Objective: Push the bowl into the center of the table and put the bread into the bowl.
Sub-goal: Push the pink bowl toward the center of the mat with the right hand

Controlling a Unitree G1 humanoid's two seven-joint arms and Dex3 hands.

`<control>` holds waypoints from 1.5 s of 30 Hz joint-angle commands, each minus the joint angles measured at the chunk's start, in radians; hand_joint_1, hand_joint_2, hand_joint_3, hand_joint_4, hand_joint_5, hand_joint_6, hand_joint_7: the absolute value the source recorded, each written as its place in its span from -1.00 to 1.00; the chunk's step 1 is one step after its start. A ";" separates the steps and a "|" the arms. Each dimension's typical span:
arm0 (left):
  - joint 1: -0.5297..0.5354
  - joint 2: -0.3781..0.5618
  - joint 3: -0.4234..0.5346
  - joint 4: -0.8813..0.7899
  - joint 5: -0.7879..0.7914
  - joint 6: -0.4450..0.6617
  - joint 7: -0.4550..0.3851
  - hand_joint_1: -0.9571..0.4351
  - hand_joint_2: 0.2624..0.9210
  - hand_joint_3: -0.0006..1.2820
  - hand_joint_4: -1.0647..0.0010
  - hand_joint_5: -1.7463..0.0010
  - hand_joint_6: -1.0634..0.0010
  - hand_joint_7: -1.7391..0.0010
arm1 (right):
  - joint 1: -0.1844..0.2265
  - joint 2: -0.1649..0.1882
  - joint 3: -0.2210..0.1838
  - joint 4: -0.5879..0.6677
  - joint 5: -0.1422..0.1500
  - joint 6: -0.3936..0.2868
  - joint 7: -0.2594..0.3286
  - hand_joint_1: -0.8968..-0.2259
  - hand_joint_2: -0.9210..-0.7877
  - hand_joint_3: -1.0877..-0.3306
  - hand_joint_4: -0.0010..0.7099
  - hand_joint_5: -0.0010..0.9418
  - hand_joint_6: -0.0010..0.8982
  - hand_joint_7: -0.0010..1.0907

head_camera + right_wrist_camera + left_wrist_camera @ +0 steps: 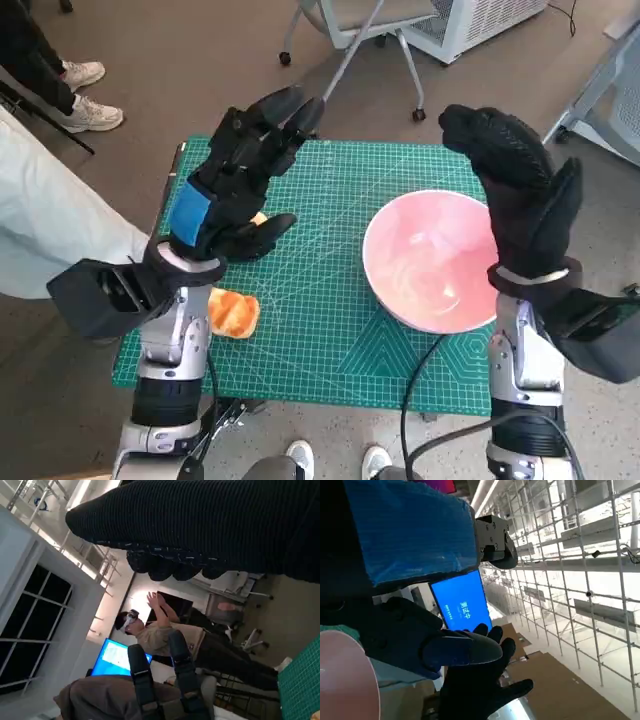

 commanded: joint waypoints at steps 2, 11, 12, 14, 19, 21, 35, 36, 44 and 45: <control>-0.005 0.005 0.004 -0.004 -0.004 0.001 -0.001 -0.40 1.00 -0.37 0.69 1.00 1.00 0.34 | 0.022 -0.046 -0.065 0.086 0.048 -0.037 0.053 -0.20 -1.00 -0.03 -0.28 -0.99 -0.77 0.11; 0.004 0.006 0.010 0.002 0.007 -0.019 0.003 -0.41 1.00 -0.37 0.68 1.00 1.00 0.34 | -0.011 -0.097 -0.188 0.352 0.035 -0.182 0.019 -0.24 -1.00 -0.01 -0.36 -1.00 -0.56 -0.28; 0.004 0.007 0.011 0.004 0.009 -0.022 0.005 -0.41 1.00 -0.37 0.68 1.00 1.00 0.34 | -0.016 -0.103 -0.202 0.385 0.032 -0.191 0.005 -0.24 -1.00 -0.01 -0.37 -1.00 -0.55 -0.29; 0.006 0.007 0.012 0.005 0.013 -0.027 0.008 -0.41 1.00 -0.37 0.68 0.99 1.00 0.34 | -0.025 -0.114 -0.224 0.446 0.027 -0.212 -0.017 -0.24 -1.00 -0.03 -0.39 -1.00 -0.56 -0.31; 0.011 0.006 0.014 0.011 0.021 -0.041 0.013 -0.44 1.00 -0.36 0.67 0.99 1.00 0.34 | -0.043 -0.143 -0.263 0.584 -0.005 -0.271 -0.085 -0.24 -1.00 -0.08 -0.42 -1.00 -0.58 -0.35; 0.012 0.005 0.014 0.018 0.023 -0.048 0.014 -0.44 1.00 -0.36 0.67 0.99 1.00 0.34 | -0.052 -0.155 -0.274 0.646 -0.020 -0.293 -0.119 -0.24 -1.00 -0.10 -0.42 -1.00 -0.59 -0.36; 0.012 0.000 0.010 0.031 0.025 -0.049 0.025 -0.42 1.00 -0.35 0.67 0.99 1.00 0.36 | -0.111 -0.171 -0.341 0.970 0.023 -0.278 -0.131 -0.09 -1.00 -0.26 -0.61 -1.00 -0.62 -0.43; 0.012 0.001 0.010 0.030 0.024 -0.048 0.025 -0.43 1.00 -0.35 0.67 0.99 1.00 0.36 | -0.113 -0.170 -0.341 0.982 0.021 -0.271 -0.134 -0.05 -1.00 -0.30 -0.62 -1.00 -0.62 -0.44; 0.014 0.009 0.012 0.026 0.022 -0.043 0.023 -0.44 1.00 -0.35 0.68 0.99 1.00 0.36 | -0.133 -0.145 -0.325 1.063 -0.010 -0.189 -0.189 0.05 -1.00 -0.43 -0.59 -0.98 -0.60 -0.47; 0.013 0.010 0.013 0.026 0.021 -0.042 0.022 -0.44 1.00 -0.35 0.68 1.00 1.00 0.36 | -0.137 -0.136 -0.327 1.071 -0.008 -0.175 -0.191 0.05 -1.00 -0.44 -0.58 -0.98 -0.59 -0.47</control>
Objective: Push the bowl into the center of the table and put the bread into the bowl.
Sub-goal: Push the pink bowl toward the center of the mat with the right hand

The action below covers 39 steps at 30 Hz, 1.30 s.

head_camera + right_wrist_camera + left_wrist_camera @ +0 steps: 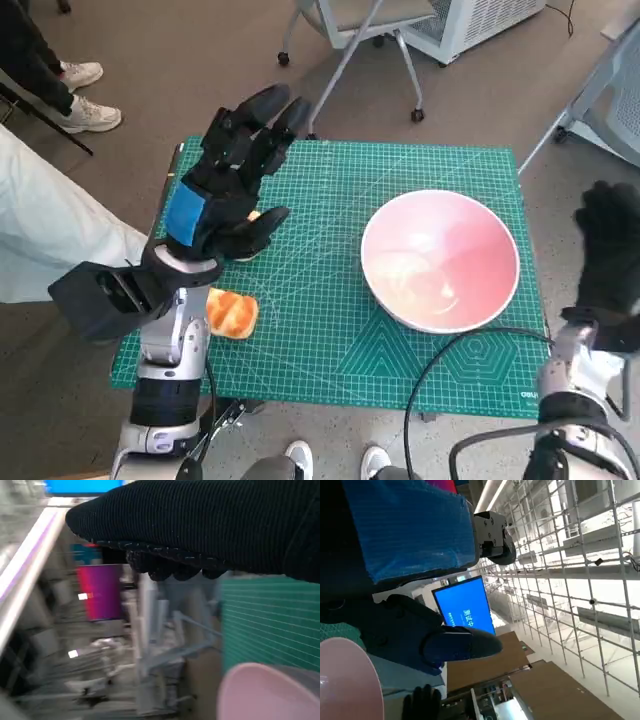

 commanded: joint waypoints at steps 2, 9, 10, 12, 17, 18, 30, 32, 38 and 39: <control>0.007 0.012 0.004 -0.005 0.004 0.000 -0.001 -0.45 1.00 -0.35 0.68 1.00 1.00 0.36 | -0.010 0.047 0.002 0.056 -0.004 0.082 -0.027 0.05 -1.00 -0.46 -0.56 -0.97 -0.56 -0.47; 0.008 0.019 0.006 -0.007 0.002 0.000 -0.002 -0.44 1.00 -0.35 0.68 1.00 1.00 0.36 | -0.018 0.070 0.004 0.066 -0.009 0.108 -0.024 0.00 -1.00 -0.44 -0.54 -0.98 -0.55 -0.47; 0.008 0.020 0.006 -0.007 0.002 0.000 -0.002 -0.44 1.00 -0.35 0.68 1.00 1.00 0.36 | -0.018 0.070 0.004 0.066 -0.010 0.108 -0.024 0.00 -1.00 -0.44 -0.54 -0.98 -0.55 -0.47; 0.008 0.020 0.005 -0.007 0.001 -0.001 -0.002 -0.44 1.00 -0.35 0.68 1.00 1.00 0.37 | -0.018 0.070 0.003 0.066 -0.010 0.109 -0.025 0.00 -1.00 -0.44 -0.54 -0.98 -0.55 -0.47; 0.024 0.038 0.011 -0.032 -0.006 0.010 -0.008 -0.44 1.00 -0.35 0.68 1.00 1.00 0.37 | -0.056 0.145 0.003 0.091 0.002 0.184 -0.036 -0.02 -1.00 -0.39 -0.54 -0.98 -0.55 -0.47; 0.026 0.041 0.012 -0.034 -0.008 0.012 -0.008 -0.44 1.00 -0.35 0.68 1.00 1.00 0.37 | -0.060 0.151 0.003 0.091 0.001 0.188 -0.037 -0.02 -1.00 -0.38 -0.54 -0.98 -0.55 -0.47; 0.046 0.054 0.024 -0.064 -0.025 0.045 -0.011 -0.42 1.00 -0.38 0.69 1.00 1.00 0.38 | -0.111 0.205 -0.006 0.093 0.008 0.228 -0.024 0.00 -1.00 -0.45 -0.55 -0.99 -0.54 -0.50; 0.049 0.056 0.025 -0.069 -0.025 0.049 -0.010 -0.42 1.00 -0.38 0.69 1.00 1.00 0.38 | -0.121 0.214 -0.014 0.092 0.017 0.235 -0.017 0.01 -1.00 -0.46 -0.55 -0.99 -0.54 -0.50; 0.057 0.058 0.029 -0.080 -0.017 0.054 0.001 -0.43 1.00 -0.39 0.68 1.00 1.00 0.39 | -0.148 0.235 -0.031 0.093 0.034 0.252 0.000 0.03 -1.00 -0.43 -0.51 -0.98 -0.53 -0.51; 0.059 0.058 0.030 -0.082 -0.016 0.055 0.002 -0.43 1.00 -0.39 0.68 1.00 1.00 0.39 | -0.151 0.238 -0.032 0.094 0.036 0.254 0.002 0.03 -1.00 -0.43 -0.50 -0.98 -0.53 -0.51</control>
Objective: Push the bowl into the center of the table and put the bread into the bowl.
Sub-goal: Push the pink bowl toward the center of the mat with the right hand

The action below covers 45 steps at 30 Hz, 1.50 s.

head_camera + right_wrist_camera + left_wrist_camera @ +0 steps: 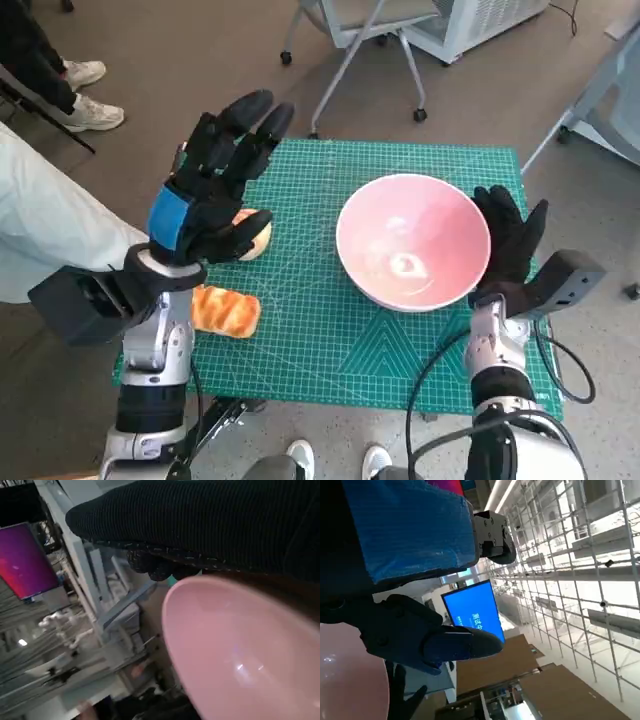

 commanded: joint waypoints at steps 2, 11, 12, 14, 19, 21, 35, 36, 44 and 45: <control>0.013 0.006 0.006 -0.025 0.002 0.006 0.015 -0.43 1.00 -0.39 0.68 1.00 1.00 0.39 | -0.012 0.030 -0.017 0.018 0.021 0.034 0.019 0.03 -1.00 -0.41 -0.49 -0.98 -0.53 -0.51; 0.017 0.004 0.005 -0.026 0.007 0.003 0.027 -0.42 1.00 -0.39 0.68 0.99 1.00 0.39 | -0.043 0.053 0.002 0.021 0.000 0.041 0.013 0.07 -1.00 -0.40 -0.52 -0.99 -0.51 -0.52; 0.018 0.004 0.005 -0.025 0.009 0.000 0.028 -0.42 1.00 -0.39 0.68 0.99 1.00 0.39 | -0.047 0.055 0.008 0.022 -0.006 0.042 0.010 0.07 -1.00 -0.40 -0.52 -0.99 -0.51 -0.52; 0.017 0.005 0.005 -0.023 0.012 -0.003 0.030 -0.42 1.00 -0.39 0.68 0.99 1.00 0.40 | -0.051 0.059 0.017 0.023 -0.013 0.043 0.008 0.08 -1.00 -0.42 -0.52 -0.99 -0.50 -0.53; 0.014 0.008 0.009 -0.013 0.017 -0.009 0.035 -0.42 1.00 -0.40 0.68 1.00 1.00 0.40 | -0.060 0.066 0.027 0.026 -0.023 0.050 0.011 0.07 -1.00 -0.47 -0.51 -0.99 -0.49 -0.54; 0.012 0.008 0.011 -0.009 0.016 -0.010 0.035 -0.42 1.00 -0.40 0.68 1.00 1.00 0.40 | -0.065 0.069 0.029 0.028 -0.026 0.055 0.012 0.06 -1.00 -0.50 -0.50 -0.99 -0.48 -0.54; 0.011 0.005 0.010 0.005 0.014 -0.021 0.028 -0.42 1.00 -0.40 0.68 1.00 1.00 0.40 | -0.091 0.080 0.042 0.034 -0.041 0.064 0.007 0.03 -1.00 -0.47 -0.47 -0.98 -0.45 -0.56; 0.011 0.004 0.009 0.005 0.013 -0.021 0.028 -0.42 1.00 -0.40 0.68 1.00 1.00 0.40 | -0.093 0.078 0.043 0.034 -0.041 0.066 0.007 0.03 -1.00 -0.46 -0.46 -0.98 -0.45 -0.57; 0.017 0.000 0.006 0.001 0.012 -0.024 0.028 -0.42 1.00 -0.40 0.67 1.00 1.00 0.40 | -0.101 0.035 0.049 0.027 -0.042 0.067 0.019 0.04 -1.00 -0.47 -0.47 -0.99 -0.43 -0.58; 0.017 0.000 0.007 0.001 0.012 -0.024 0.028 -0.42 1.00 -0.40 0.67 1.00 1.00 0.40 | -0.102 0.030 0.050 0.024 -0.041 0.065 0.021 0.05 -1.00 -0.47 -0.48 -0.99 -0.43 -0.58</control>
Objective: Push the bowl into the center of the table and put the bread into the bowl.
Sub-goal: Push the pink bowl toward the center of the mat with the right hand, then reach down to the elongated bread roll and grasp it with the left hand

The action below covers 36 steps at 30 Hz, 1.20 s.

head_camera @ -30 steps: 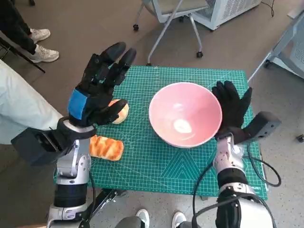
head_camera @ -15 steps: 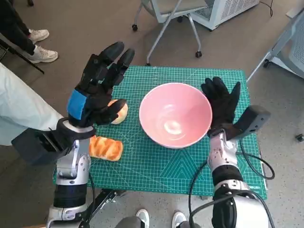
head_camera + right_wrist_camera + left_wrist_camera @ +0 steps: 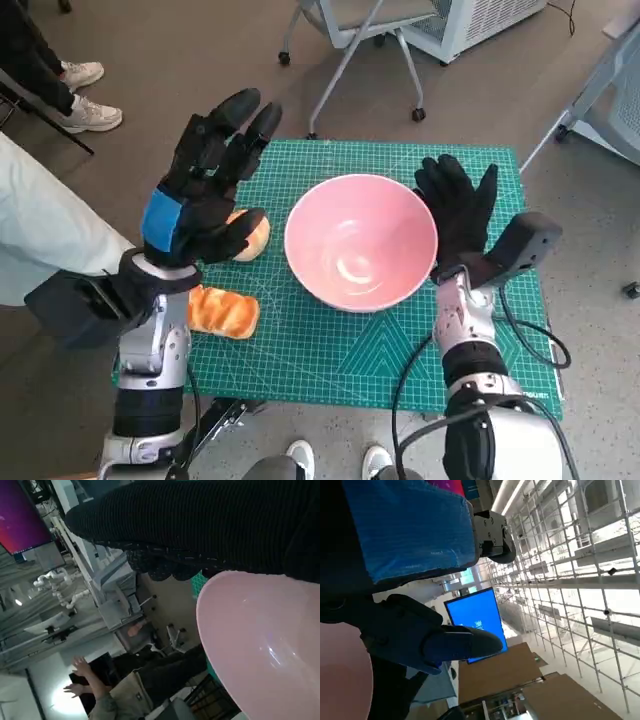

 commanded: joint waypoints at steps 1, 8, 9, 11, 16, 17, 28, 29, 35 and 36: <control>0.010 -0.002 0.003 0.001 0.000 -0.014 -0.002 -0.42 1.00 -0.40 0.67 1.00 1.00 0.40 | 0.002 -0.032 0.004 -0.001 -0.014 0.009 0.004 0.05 -1.00 -0.47 -0.48 -0.99 -0.43 -0.58; 0.007 -0.009 -0.002 0.002 0.000 -0.011 0.001 -0.41 1.00 -0.40 0.68 1.00 1.00 0.40 | 0.002 -0.047 0.028 -0.050 -0.025 -0.065 0.025 0.02 -1.00 -0.46 -0.49 -1.00 -0.46 -0.60; 0.006 -0.012 -0.004 0.002 0.001 -0.010 0.003 -0.41 1.00 -0.40 0.68 1.00 1.00 0.40 | 0.007 -0.048 0.037 -0.065 -0.029 -0.091 0.036 0.02 -1.00 -0.45 -0.51 -1.00 -0.47 -0.61; 0.003 -0.017 -0.007 0.003 0.003 -0.009 0.006 -0.41 1.00 -0.39 0.68 1.00 1.00 0.40 | 0.017 -0.050 0.053 -0.089 -0.039 -0.139 0.058 0.02 -1.00 -0.45 -0.53 -1.00 -0.50 -0.62; -0.007 -0.034 -0.018 0.011 0.012 -0.013 0.013 -0.39 1.00 -0.39 0.68 1.00 1.00 0.39 | 0.051 -0.068 0.101 -0.180 -0.070 -0.266 0.136 -0.12 -1.00 -0.35 -0.51 -0.99 -0.53 -0.62; -0.008 -0.037 -0.020 0.012 0.014 -0.015 0.014 -0.39 1.00 -0.39 0.68 1.00 1.00 0.38 | 0.057 -0.070 0.108 -0.195 -0.072 -0.279 0.146 -0.17 -1.00 -0.30 -0.49 -0.98 -0.53 -0.61; -0.039 -0.060 -0.039 0.026 0.046 -0.038 0.034 -0.41 1.00 -0.36 0.64 0.99 1.00 0.34 | 0.198 -0.083 0.215 -0.605 -0.065 -0.284 0.233 -0.36 -1.00 -0.21 -0.43 -0.97 -0.50 -0.54; -0.042 -0.061 -0.040 0.027 0.046 -0.039 0.033 -0.42 1.00 -0.36 0.64 0.99 1.00 0.34 | 0.211 -0.084 0.222 -0.640 -0.065 -0.275 0.232 -0.36 -1.00 -0.21 -0.43 -0.97 -0.50 -0.53; -0.069 -0.065 -0.051 0.023 0.034 -0.029 0.018 -0.41 1.00 -0.36 0.64 0.99 1.00 0.32 | 0.272 -0.096 0.258 -0.797 -0.066 -0.231 0.226 -0.32 -1.00 -0.23 -0.42 -0.99 -0.73 -0.15; -0.074 -0.066 -0.052 0.020 0.029 -0.026 0.013 -0.40 1.00 -0.37 0.64 0.99 1.00 0.32 | 0.281 -0.096 0.264 -0.820 -0.068 -0.224 0.223 -0.32 -1.00 -0.23 -0.42 -0.99 -0.74 -0.13</control>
